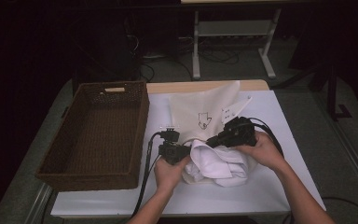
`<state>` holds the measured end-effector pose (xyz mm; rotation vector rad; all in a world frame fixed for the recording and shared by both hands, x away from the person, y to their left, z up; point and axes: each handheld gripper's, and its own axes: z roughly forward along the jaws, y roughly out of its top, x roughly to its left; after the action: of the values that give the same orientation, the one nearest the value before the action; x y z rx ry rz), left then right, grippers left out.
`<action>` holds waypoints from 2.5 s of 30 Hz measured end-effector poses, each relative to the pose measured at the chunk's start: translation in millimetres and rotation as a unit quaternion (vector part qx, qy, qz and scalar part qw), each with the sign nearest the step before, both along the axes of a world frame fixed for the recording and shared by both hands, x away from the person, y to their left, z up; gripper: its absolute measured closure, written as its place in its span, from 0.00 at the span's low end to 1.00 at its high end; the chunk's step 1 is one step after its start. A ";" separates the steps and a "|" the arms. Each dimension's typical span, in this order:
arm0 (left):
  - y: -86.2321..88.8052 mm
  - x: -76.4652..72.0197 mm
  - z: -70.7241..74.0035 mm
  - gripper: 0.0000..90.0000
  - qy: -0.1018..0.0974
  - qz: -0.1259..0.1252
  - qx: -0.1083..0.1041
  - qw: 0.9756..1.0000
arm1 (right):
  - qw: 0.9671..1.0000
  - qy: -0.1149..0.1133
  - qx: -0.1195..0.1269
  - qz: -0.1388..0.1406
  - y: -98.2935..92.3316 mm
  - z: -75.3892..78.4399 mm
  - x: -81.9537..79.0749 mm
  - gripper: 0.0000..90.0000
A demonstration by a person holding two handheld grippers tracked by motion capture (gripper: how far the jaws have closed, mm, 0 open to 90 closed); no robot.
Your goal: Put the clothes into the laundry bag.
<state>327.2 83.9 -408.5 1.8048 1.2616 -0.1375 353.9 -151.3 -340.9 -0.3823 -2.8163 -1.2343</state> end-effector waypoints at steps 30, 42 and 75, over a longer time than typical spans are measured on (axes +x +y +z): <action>-2.3 -18.7 27.9 0.95 -0.032 -0.021 -0.045 0.998 | 1.000 -0.010 0.001 -0.016 4.9 -1.6 0.2 0.97; -18.8 2.8 -3.0 0.95 -0.021 0.012 -0.021 0.999 | 1.000 -0.014 -0.007 -0.022 -0.9 0.3 -2.4 0.97; -23.1 -6.6 -10.7 0.84 0.015 -0.031 -0.001 0.999 | 1.000 0.003 -0.009 -0.023 2.0 -17.5 5.7 0.97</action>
<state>320.6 60.9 -419.2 1.8463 1.2262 -0.2006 359.6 -149.3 -358.4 -0.4525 -2.8301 -1.2148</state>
